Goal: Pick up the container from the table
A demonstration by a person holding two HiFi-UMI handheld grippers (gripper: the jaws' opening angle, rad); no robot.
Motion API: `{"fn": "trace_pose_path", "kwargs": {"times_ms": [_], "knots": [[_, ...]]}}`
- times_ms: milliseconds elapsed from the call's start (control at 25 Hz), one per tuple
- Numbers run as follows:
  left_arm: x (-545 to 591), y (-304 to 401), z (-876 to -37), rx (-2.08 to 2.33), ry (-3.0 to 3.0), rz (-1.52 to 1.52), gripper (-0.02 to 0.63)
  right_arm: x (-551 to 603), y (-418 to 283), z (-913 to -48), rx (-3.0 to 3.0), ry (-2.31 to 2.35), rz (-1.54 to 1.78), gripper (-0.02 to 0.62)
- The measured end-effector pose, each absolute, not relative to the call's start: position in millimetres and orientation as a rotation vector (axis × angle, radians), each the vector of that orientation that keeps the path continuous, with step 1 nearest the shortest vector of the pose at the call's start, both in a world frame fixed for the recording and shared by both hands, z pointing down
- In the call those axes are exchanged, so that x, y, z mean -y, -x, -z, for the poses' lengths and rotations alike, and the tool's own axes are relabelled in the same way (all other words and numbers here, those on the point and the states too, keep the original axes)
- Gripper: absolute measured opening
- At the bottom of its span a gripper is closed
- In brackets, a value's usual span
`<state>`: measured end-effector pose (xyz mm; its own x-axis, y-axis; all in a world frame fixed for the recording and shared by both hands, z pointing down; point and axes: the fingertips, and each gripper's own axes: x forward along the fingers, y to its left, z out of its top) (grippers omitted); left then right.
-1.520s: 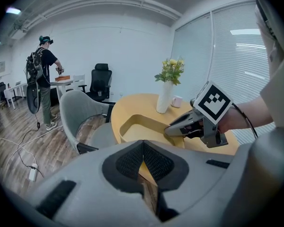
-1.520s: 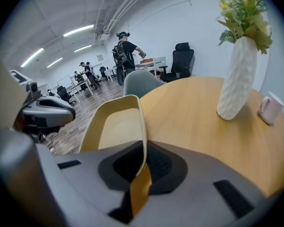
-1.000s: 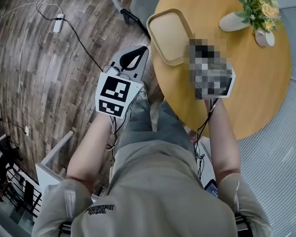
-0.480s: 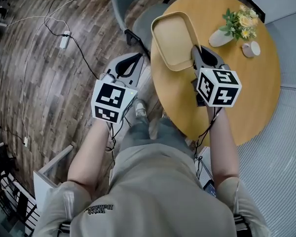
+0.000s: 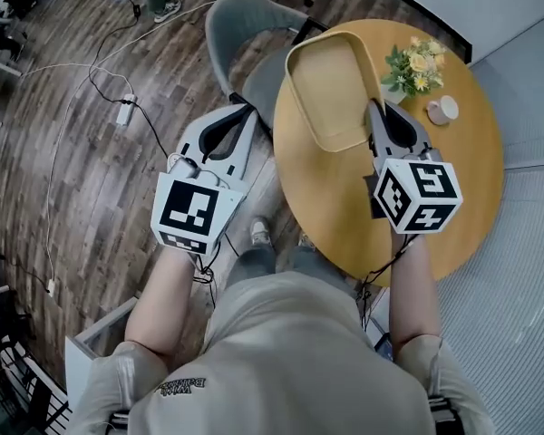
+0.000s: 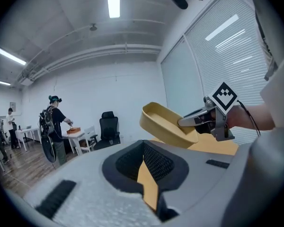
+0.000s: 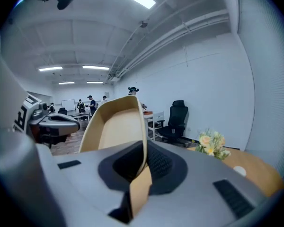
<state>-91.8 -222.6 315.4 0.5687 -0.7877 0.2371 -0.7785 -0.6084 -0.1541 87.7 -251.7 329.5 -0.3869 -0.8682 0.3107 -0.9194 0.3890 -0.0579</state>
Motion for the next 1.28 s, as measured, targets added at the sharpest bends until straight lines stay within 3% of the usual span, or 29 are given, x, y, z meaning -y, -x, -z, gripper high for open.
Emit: {"fn": "trace_pose_path", "kwargs": {"times_ms": [640, 1280], "knots": [[187, 77, -211, -1.279, 2.644, 0.274, 0.021, 210, -104, -214, 2.588, -1.728, -0.077, 0.035], [158, 75, -227, -1.272, 2.709, 0.290, 0.021, 169, -110, -227, 2.580, -1.746, -0.063, 0.035]]}}
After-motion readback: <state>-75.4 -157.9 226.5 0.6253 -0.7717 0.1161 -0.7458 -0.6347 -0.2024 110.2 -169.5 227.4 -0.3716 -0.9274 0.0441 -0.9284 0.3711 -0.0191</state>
